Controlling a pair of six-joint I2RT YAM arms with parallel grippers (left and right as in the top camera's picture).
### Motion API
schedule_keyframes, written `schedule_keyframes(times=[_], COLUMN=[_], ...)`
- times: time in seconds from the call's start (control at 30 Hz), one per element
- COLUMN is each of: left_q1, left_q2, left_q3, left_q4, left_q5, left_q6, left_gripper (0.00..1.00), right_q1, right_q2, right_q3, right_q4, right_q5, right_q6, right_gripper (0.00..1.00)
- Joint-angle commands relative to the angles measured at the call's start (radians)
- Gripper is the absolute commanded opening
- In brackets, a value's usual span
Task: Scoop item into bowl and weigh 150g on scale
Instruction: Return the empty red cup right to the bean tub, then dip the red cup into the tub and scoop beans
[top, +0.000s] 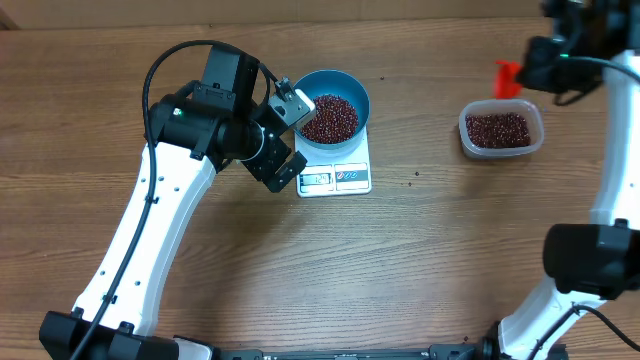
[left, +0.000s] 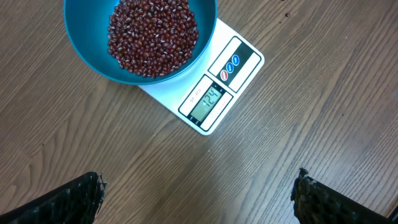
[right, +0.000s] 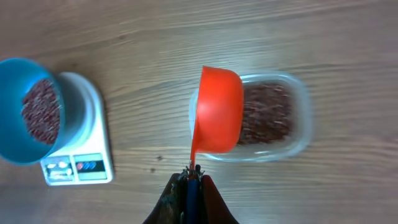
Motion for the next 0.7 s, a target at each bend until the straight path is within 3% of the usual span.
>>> schedule_keyframes(times=[0.0, 0.67], left_q1=[0.003, 0.003], left_q2=[0.006, 0.006], left_q3=[-0.006, -0.006], left_q4=[0.001, 0.001], left_q5=[0.001, 0.001], left_q6=[0.015, 0.015], left_gripper=[1.00, 0.99], right_q1=[-0.061, -0.101], right_q2=[-0.027, -0.024], right_q3=[-0.027, -0.461], right_q4=[0.001, 0.288], right_q5=[-0.026, -0.026], right_q6=[-0.024, -0.042], right_gripper=[0.04, 0.04])
